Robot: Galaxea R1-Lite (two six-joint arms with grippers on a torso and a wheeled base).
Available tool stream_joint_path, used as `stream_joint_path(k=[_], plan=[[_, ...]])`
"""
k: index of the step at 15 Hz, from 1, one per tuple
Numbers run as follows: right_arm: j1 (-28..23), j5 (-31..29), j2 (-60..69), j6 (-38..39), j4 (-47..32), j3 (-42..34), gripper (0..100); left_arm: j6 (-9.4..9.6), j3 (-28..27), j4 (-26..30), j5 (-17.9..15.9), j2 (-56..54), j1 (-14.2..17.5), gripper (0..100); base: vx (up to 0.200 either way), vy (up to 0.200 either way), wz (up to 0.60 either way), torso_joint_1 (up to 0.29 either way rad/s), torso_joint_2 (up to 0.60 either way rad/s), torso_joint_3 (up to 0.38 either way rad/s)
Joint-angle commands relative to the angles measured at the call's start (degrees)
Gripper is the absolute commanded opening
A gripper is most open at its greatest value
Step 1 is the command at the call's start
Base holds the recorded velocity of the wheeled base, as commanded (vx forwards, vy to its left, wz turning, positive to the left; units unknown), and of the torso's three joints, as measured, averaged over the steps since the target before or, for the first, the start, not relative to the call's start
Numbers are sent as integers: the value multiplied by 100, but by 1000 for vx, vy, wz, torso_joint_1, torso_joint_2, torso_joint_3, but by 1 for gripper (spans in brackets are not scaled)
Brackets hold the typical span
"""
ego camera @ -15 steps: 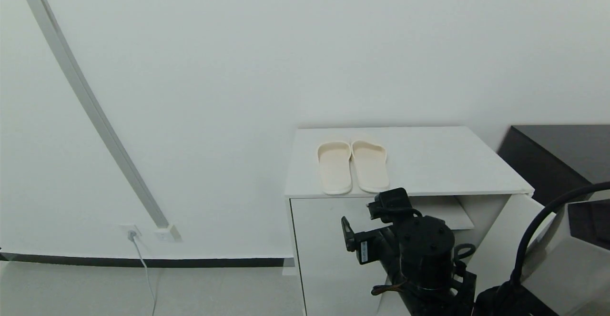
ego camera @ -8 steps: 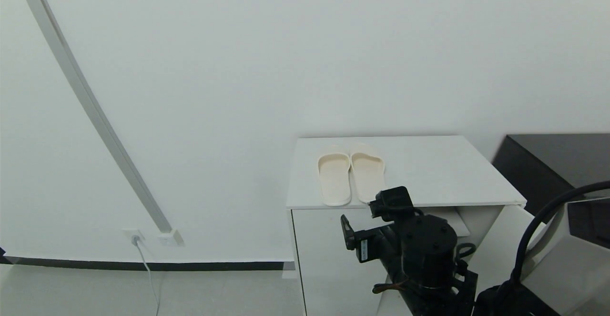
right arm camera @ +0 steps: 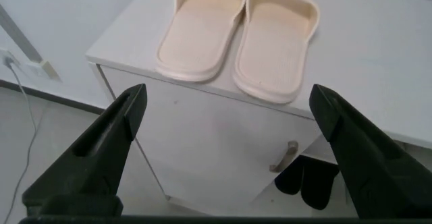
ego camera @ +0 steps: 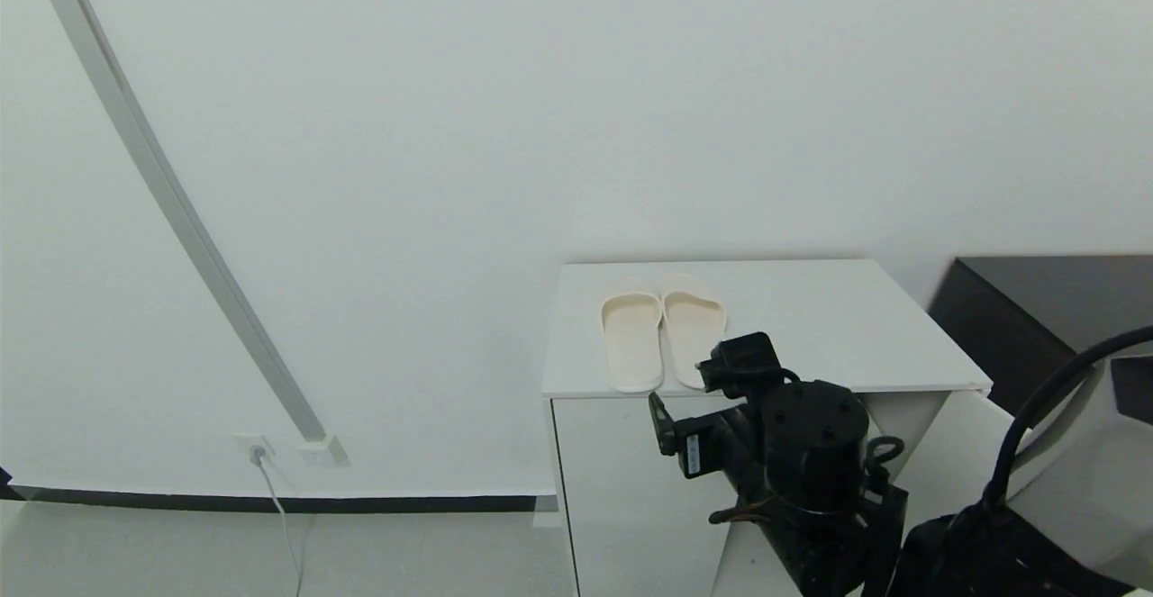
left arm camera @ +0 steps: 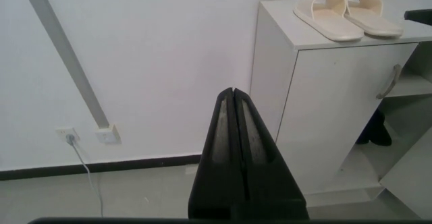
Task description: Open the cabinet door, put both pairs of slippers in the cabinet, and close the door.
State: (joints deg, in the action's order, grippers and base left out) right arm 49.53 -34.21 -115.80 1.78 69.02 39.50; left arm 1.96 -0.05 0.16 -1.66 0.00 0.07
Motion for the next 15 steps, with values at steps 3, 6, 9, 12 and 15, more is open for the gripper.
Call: stream_joint_path(k=[3, 6, 9, 12, 15], plan=[[-137, 11, 602, 877, -2367, 1438, 100, 6, 5, 2, -1, 0, 1, 0, 0, 0, 0, 0, 0, 0], [-137, -16, 585, 1791, -3861, 1983, 100, -3, 5, 2, -1, 0, 1, 0, 0, 0, 0, 0, 0, 0], [-137, -25, 488, 1808, -3861, 1965, 100, -3, -4, 2, -1, 0, 1, 0, 0, 0, 0, 0, 0, 0], [-137, -33, 374, 1835, -3844, 1948, 100, -3, -4, 2, -10, 0, 1, 0, 67, 0, 0, -1, 1, 1], [-128, -51, 57, 1835, -3483, 1790, 100, -20, -4, 2, -10, 0, 1, 0, 200, 0, 0, -6, -2, 19]])
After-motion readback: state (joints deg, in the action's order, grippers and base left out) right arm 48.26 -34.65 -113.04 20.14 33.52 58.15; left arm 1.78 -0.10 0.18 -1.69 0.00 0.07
